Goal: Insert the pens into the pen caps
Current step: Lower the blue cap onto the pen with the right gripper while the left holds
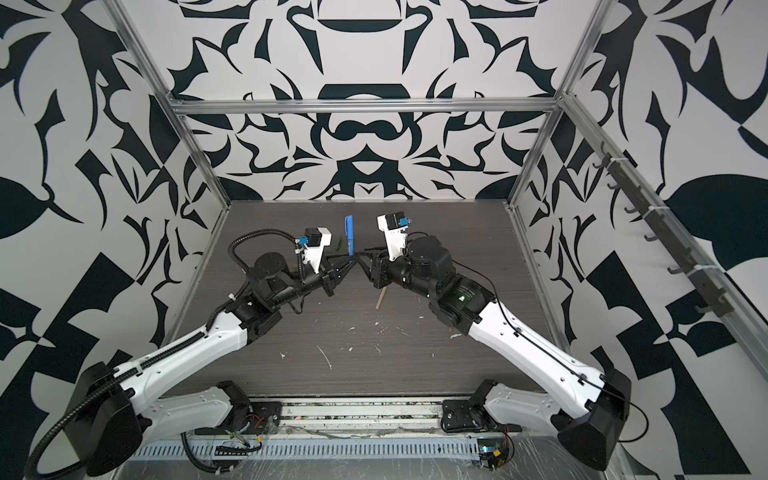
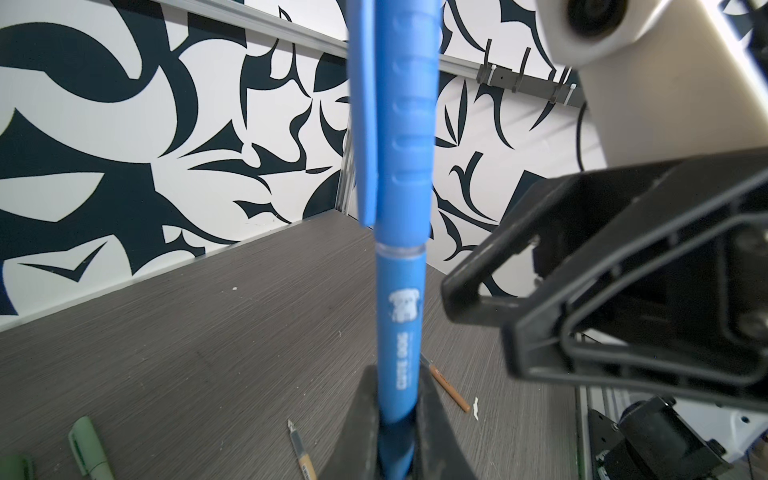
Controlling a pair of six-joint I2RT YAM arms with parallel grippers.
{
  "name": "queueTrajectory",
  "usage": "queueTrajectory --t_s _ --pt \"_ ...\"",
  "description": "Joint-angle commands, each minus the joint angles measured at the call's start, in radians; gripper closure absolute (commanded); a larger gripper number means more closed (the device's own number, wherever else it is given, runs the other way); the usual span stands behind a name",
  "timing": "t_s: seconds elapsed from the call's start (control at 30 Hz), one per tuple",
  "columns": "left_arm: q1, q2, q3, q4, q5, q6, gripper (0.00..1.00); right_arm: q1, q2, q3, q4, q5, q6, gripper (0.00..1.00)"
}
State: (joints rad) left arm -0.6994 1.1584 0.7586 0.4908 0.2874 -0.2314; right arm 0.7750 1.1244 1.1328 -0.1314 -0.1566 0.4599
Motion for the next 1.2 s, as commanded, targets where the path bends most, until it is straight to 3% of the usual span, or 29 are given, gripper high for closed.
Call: queueTrajectory --t_s 0.0,0.17,0.37,0.63,0.8,0.97,1.17 --pt "0.003 -0.005 0.010 0.027 -0.011 0.034 0.98 0.002 -0.013 0.128 -0.095 0.014 -0.049 0.68" --pt "0.003 -0.003 0.018 0.014 0.007 0.043 0.98 0.001 0.054 0.280 -0.141 0.017 -0.125 0.70" --pt "0.002 0.000 0.023 0.008 0.024 0.041 0.98 0.000 0.166 0.437 -0.161 0.031 -0.187 0.63" --pt "0.003 -0.013 0.025 0.004 0.031 0.038 0.99 -0.002 0.237 0.484 -0.162 0.062 -0.191 0.62" --pt "0.003 -0.021 0.027 0.001 0.028 0.037 0.99 -0.002 0.236 0.456 -0.156 0.045 -0.164 0.73" --pt "0.002 -0.034 0.025 0.000 0.006 0.023 1.00 -0.002 0.217 0.390 -0.134 0.021 -0.129 0.96" --pt "0.003 -0.061 0.024 0.007 -0.028 -0.005 1.00 -0.001 0.181 0.280 -0.104 0.012 -0.092 0.99"
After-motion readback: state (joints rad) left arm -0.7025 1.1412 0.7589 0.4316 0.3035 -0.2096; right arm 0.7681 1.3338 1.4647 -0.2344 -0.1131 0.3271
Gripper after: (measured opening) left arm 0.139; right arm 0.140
